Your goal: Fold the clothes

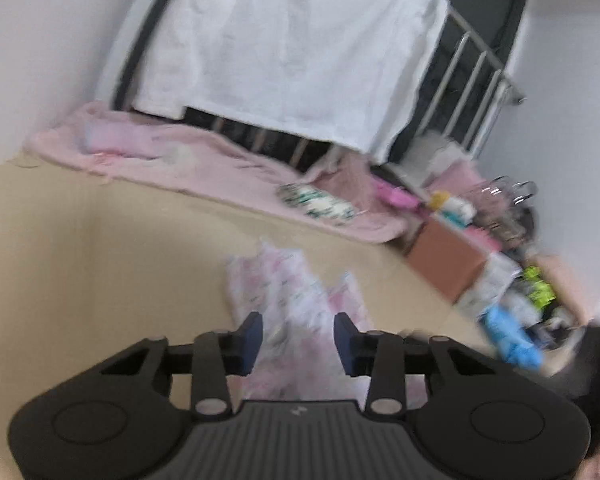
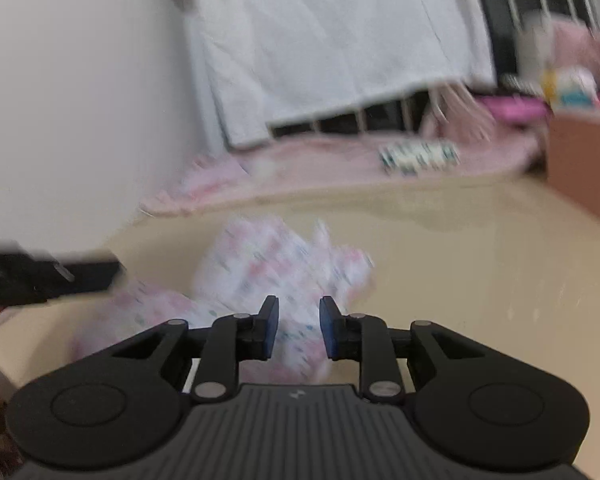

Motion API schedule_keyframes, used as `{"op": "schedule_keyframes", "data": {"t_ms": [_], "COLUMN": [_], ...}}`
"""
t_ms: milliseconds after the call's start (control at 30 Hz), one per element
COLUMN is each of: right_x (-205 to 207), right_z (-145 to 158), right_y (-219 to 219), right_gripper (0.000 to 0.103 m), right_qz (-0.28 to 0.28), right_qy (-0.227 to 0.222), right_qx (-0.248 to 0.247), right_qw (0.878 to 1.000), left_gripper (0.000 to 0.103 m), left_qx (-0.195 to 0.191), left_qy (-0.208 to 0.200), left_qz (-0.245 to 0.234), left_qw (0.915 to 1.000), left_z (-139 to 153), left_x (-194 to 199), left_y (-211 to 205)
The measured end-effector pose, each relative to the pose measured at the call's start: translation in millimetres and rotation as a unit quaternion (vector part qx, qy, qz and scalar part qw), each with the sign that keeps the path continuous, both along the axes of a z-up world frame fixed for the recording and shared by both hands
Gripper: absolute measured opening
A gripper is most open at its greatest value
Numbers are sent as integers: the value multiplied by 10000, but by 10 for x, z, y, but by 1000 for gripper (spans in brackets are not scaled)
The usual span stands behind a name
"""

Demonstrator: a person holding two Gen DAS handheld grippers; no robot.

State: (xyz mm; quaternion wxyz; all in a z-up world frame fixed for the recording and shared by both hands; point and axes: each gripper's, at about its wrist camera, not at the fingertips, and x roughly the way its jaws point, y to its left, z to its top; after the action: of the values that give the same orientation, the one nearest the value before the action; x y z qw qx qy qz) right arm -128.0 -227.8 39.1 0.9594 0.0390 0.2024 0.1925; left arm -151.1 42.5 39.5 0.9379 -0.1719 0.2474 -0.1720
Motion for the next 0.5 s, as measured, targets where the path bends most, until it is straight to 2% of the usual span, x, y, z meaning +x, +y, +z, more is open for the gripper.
{"op": "schedule_keyframes", "data": {"t_ms": [100, 133, 167, 200, 233, 267, 433, 467, 500], "right_x": [-102, -104, -83, -57, -31, -5, 86, 82, 78], "right_z": [23, -2, -36, -69, -102, -135, -260, -280, -301], "right_y": [171, 219, 242, 256, 271, 285, 298, 302, 306], "right_gripper": [23, 23, 23, 23, 23, 23, 23, 23, 23], "right_qz": [242, 279, 239, 168, 98, 28, -267, -292, -317], "right_qy": [76, 147, 205, 251, 297, 343, 409, 401, 393], "right_qx": [-460, -560, -587, -595, -603, -611, -585, -576, -567], "right_qw": [9986, 9979, 9978, 9978, 9977, 9975, 9971, 9971, 9971], "left_gripper": [65, 63, 62, 49, 19, 12, 13, 15, 21], "left_qx": [-667, -858, -877, -832, -786, -741, -989, -1000, -1010], "left_qy": [151, 127, 188, 280, 373, 465, 724, 770, 817], "left_qz": [-131, -211, -192, -136, -80, -25, -94, -68, -43], "left_qw": [9976, 9960, 9958, 9960, 9962, 9962, 9924, 9920, 9915], "left_z": [-142, -173, -197, -219, -240, -261, -410, -412, -414], "left_x": [-112, -127, -99, -55, -10, 34, 110, 109, 109], "left_y": [39, 38, 22, -1, -23, -45, -28, -29, -30]}}
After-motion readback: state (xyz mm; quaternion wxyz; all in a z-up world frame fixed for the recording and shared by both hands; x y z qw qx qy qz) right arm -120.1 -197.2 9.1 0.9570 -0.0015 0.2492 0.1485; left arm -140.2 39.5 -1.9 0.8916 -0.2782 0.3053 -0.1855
